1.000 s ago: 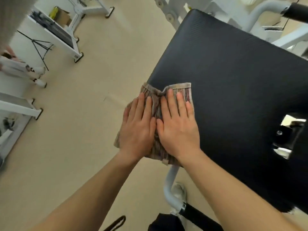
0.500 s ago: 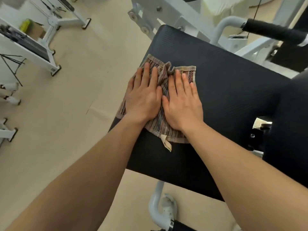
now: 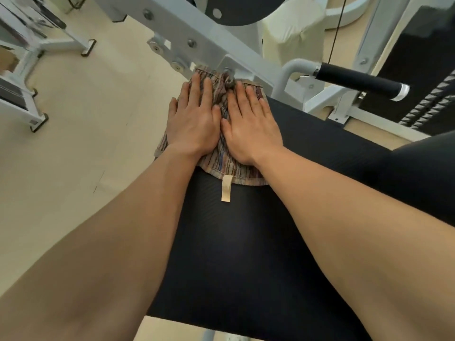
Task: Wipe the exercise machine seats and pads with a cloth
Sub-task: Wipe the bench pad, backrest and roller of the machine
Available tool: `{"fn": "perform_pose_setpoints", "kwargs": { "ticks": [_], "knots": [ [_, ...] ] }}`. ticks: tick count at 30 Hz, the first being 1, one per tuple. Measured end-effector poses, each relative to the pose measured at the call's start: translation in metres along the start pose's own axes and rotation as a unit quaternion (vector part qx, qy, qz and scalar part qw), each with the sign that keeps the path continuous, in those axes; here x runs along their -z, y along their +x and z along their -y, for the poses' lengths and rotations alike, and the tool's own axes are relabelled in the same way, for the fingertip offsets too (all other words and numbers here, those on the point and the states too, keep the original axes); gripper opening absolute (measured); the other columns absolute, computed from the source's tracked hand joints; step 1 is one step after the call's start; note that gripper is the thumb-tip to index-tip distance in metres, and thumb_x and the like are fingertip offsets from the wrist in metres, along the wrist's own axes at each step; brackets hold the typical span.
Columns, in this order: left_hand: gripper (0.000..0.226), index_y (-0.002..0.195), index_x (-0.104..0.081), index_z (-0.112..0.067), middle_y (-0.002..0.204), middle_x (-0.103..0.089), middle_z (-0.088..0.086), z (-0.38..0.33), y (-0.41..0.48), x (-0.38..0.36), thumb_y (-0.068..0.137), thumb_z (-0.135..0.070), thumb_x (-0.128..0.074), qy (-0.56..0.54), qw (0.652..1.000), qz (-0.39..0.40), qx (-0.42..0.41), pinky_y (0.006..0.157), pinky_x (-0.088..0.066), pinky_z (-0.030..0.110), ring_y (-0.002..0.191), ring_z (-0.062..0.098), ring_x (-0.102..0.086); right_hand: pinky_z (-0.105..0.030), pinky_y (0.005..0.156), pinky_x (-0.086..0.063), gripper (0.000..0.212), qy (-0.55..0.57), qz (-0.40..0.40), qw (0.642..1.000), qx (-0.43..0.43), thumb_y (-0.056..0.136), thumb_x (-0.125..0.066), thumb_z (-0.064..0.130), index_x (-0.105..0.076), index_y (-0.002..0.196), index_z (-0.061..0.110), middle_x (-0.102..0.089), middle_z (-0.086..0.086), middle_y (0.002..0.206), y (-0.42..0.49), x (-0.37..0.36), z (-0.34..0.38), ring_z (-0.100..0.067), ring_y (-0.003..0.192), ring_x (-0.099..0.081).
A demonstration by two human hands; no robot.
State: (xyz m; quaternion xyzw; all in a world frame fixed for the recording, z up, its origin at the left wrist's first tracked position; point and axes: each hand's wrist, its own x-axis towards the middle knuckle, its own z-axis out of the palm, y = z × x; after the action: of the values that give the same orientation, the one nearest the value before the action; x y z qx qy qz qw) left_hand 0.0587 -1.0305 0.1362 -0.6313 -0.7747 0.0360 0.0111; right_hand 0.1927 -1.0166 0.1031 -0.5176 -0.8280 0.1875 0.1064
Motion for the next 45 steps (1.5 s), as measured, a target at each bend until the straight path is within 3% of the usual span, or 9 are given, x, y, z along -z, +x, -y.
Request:
{"fn": "perform_pose_setpoints", "kwargs": {
  "ticks": [4,8,13,26,29,33,36,39,45],
  "knots": [
    [0.061,0.16,-0.006,-0.024,0.169,0.001,0.0,-0.01,0.025,0.0,0.104,-0.044,-0.017,-0.003,1.0,-0.009,0.016,0.123,-0.006,0.05,0.155,0.023,-0.001,-0.042,0.126,-0.008,0.067,0.014,-0.001,1.0,-0.016,0.105,-0.019,0.051,-0.009,0.161,0.015,-0.016,-0.01,0.167,0.021,0.009,-0.017,-0.027,0.154,-0.014],
    [0.056,0.154,-0.026,-0.021,0.165,-0.018,0.006,-0.031,0.034,-0.005,0.102,-0.043,-0.019,0.022,0.999,-0.039,0.0,0.122,-0.009,0.054,0.154,0.029,-0.008,-0.043,0.116,-0.029,0.061,0.006,-0.014,0.998,-0.054,0.104,-0.025,0.049,-0.032,0.152,0.012,-0.049,-0.013,0.144,0.017,0.015,-0.035,-0.032,0.133,-0.044],
    [0.043,0.129,-0.051,-0.018,0.145,-0.047,0.008,-0.051,0.037,-0.005,0.101,-0.038,-0.024,0.051,0.995,-0.052,-0.061,0.118,-0.02,0.055,0.145,0.03,-0.028,-0.041,0.11,-0.033,0.056,0.015,-0.019,0.996,-0.083,0.105,-0.027,0.047,-0.038,0.147,0.012,-0.052,-0.012,0.138,0.006,0.017,-0.045,-0.029,0.127,-0.049],
    [0.041,0.127,-0.054,-0.017,0.143,-0.05,0.009,-0.101,0.013,-0.019,0.102,-0.036,-0.028,0.018,0.996,-0.041,-0.079,0.119,-0.018,0.055,0.145,0.033,-0.03,-0.044,0.115,-0.032,0.061,-0.023,-0.005,0.991,-0.132,0.102,-0.027,0.051,-0.039,0.145,0.01,-0.053,-0.012,0.136,-0.036,0.022,-0.079,-0.029,0.126,-0.049],
    [0.042,0.122,-0.057,-0.016,0.133,-0.056,0.01,-0.127,0.004,-0.022,0.102,-0.037,-0.026,0.052,0.992,-0.014,-0.114,0.117,-0.021,0.055,0.134,0.035,-0.041,-0.046,0.115,-0.033,0.064,-0.049,0.065,0.985,-0.15,0.102,-0.024,0.055,-0.034,0.148,0.01,-0.05,-0.013,0.14,-0.055,0.036,-0.107,-0.031,0.129,-0.048],
    [0.037,0.11,-0.058,-0.016,0.118,-0.062,0.01,-0.155,0.002,-0.023,0.102,-0.037,-0.028,0.073,0.983,0.023,-0.165,0.112,-0.027,0.056,0.119,0.036,-0.051,-0.049,0.118,-0.028,0.067,-0.003,0.279,0.94,-0.198,0.103,-0.026,0.054,-0.01,0.159,0.02,-0.03,-0.014,0.157,-0.043,0.063,-0.135,-0.034,0.142,-0.036],
    [0.035,0.104,-0.058,-0.018,0.109,-0.064,0.007,-0.174,0.004,-0.022,0.103,-0.038,-0.029,0.058,0.974,0.047,-0.216,0.103,-0.035,0.052,0.108,0.033,-0.057,-0.042,0.118,-0.027,0.056,-0.026,0.424,0.892,-0.157,0.108,-0.033,0.039,-0.025,0.156,0.011,-0.034,-0.015,0.157,-0.02,0.089,-0.151,-0.032,0.14,-0.039],
    [0.039,0.1,-0.061,-0.022,0.103,-0.066,0.002,-0.182,0.011,-0.023,0.104,-0.039,-0.026,0.018,0.963,0.058,-0.264,0.093,-0.039,0.045,0.097,0.026,-0.06,-0.027,0.105,-0.024,0.045,-0.096,0.486,0.865,-0.082,0.108,-0.041,0.023,-0.038,0.148,0.004,-0.044,-0.017,0.15,-0.003,0.109,-0.159,-0.028,0.138,-0.041],
    [0.04,0.089,-0.06,-0.019,0.092,-0.066,0.003,-0.156,0.023,-0.02,0.104,-0.036,-0.027,-0.009,0.989,0.001,-0.15,0.089,-0.038,0.043,0.09,0.026,-0.059,-0.044,0.109,-0.038,0.06,0.023,0.519,0.849,-0.098,0.096,-0.062,0.043,-0.042,0.15,0.028,-0.052,-0.004,0.146,0.045,0.118,-0.166,-0.029,0.139,-0.045]
  ]
}}
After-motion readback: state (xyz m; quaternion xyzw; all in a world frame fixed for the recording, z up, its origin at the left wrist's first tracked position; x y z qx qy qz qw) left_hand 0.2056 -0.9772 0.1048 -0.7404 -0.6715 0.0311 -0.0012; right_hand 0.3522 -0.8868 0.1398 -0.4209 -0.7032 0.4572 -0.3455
